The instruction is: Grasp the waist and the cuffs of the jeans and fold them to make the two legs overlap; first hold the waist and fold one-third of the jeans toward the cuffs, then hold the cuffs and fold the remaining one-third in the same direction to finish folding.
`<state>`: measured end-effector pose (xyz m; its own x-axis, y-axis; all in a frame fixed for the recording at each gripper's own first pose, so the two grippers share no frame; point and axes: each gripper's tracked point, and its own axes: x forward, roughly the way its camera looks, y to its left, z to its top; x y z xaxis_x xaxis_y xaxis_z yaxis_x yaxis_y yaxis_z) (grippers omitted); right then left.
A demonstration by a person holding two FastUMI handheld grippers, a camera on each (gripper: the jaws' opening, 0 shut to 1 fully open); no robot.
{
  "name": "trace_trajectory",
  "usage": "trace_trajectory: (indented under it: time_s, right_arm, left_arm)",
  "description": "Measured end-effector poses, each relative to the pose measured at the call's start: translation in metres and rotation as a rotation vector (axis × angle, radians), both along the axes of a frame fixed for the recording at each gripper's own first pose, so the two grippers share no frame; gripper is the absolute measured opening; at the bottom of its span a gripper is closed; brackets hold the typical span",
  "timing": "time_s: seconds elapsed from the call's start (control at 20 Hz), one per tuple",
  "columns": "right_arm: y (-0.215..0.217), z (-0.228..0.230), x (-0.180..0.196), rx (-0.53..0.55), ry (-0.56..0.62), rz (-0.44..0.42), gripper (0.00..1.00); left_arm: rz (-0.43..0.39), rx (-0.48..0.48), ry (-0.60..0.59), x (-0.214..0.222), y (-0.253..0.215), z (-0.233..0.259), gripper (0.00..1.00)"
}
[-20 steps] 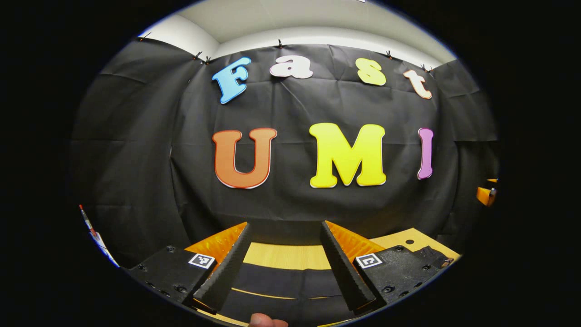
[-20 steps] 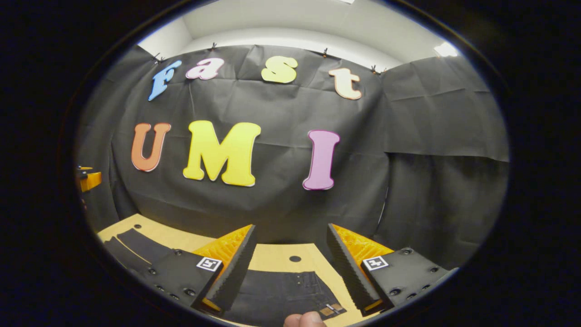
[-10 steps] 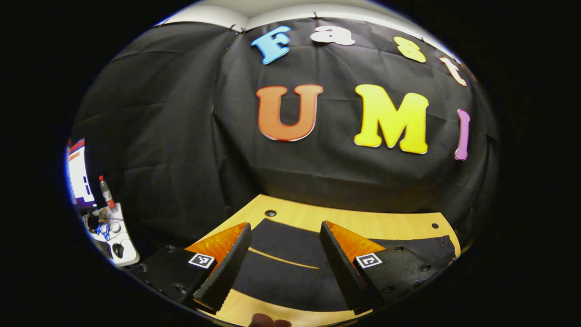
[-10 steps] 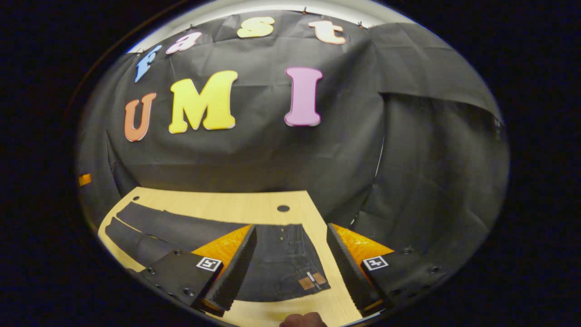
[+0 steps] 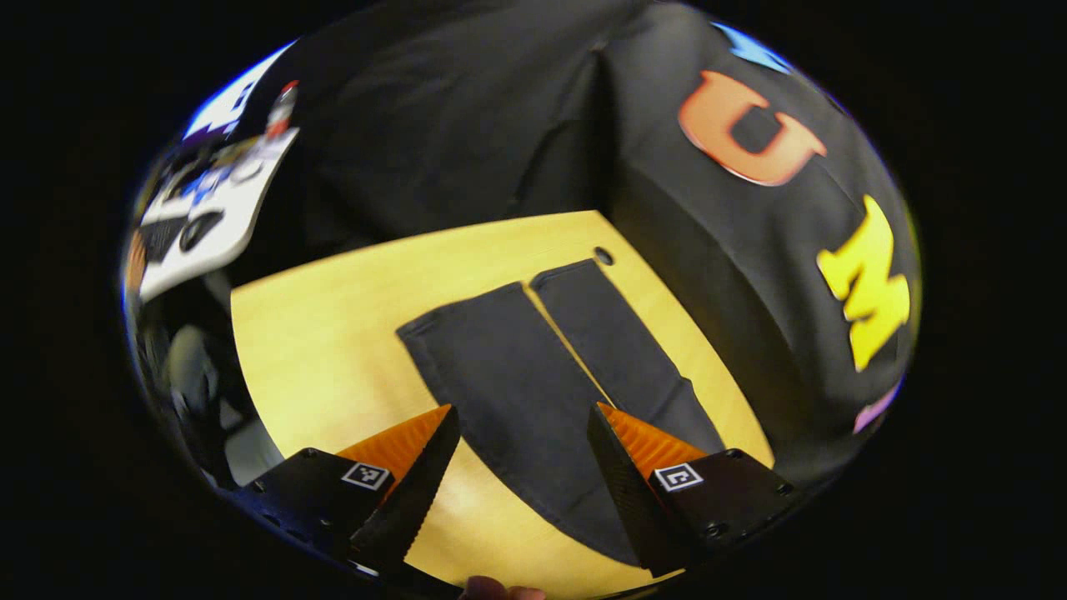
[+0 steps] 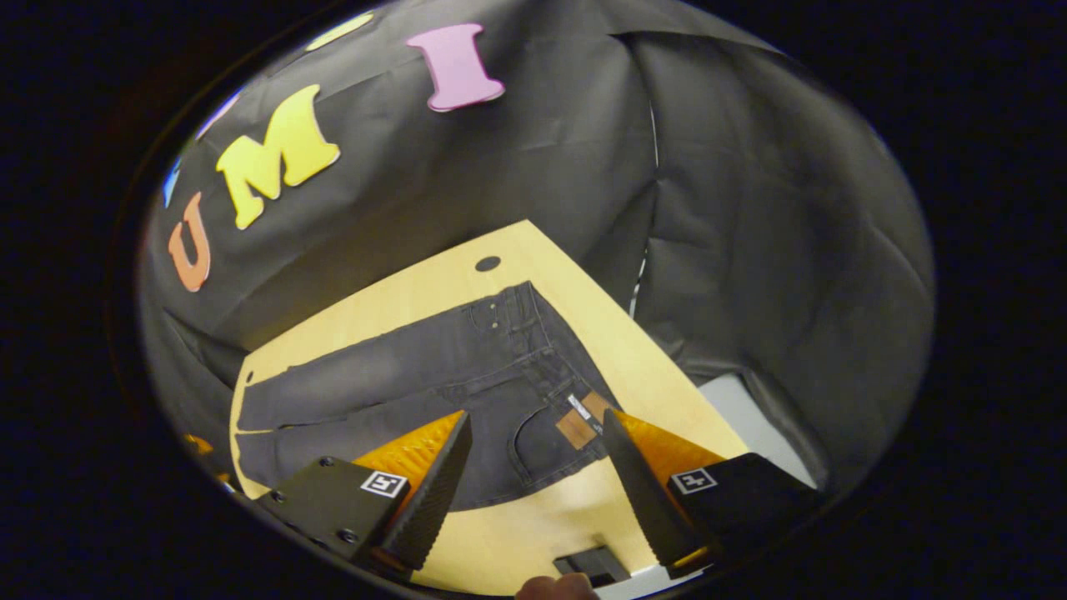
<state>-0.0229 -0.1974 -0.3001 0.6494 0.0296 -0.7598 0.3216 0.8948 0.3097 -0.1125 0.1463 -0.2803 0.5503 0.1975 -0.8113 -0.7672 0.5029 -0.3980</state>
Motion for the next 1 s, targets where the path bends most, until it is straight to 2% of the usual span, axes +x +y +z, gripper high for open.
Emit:
trace_trajectory:
  time_s: [0.05,0.1,0.25,0.35,0.45,0.8,1.0]
  right_arm:
    - [-0.001,-0.008,-0.002,0.037,0.037,-0.039,0.94]
    - [-0.001,-0.016,-0.003,0.081,0.071,-0.072,0.98]
    - [-0.005,-0.04,-0.013,0.186,0.203,-0.168,0.98]
    - [-0.008,-0.054,-0.012,0.233,0.276,-0.214,0.98]
    - [-0.016,-0.062,-0.008,0.246,0.322,-0.262,0.98]
    - [-0.031,-0.086,0.0,0.285,0.465,-0.429,0.98]
    - [-0.028,-0.097,0.012,0.284,0.49,-0.462,0.98]
  left_arm:
    - [0.048,-0.054,0.019,-0.001,0.007,-0.007,0.99]
    - [0.08,-0.096,0.047,-0.003,0.014,-0.015,0.99]
    - [0.168,-0.224,0.13,-0.004,0.015,-0.031,0.99]
    - [0.222,-0.281,0.138,0.004,0.023,-0.034,0.99]
    - [0.247,-0.283,0.152,0.011,0.035,-0.038,1.0]
    - [0.25,-0.27,0.233,0.029,0.062,-0.061,0.99]
    - [0.263,-0.29,0.274,0.036,0.067,-0.069,0.99]
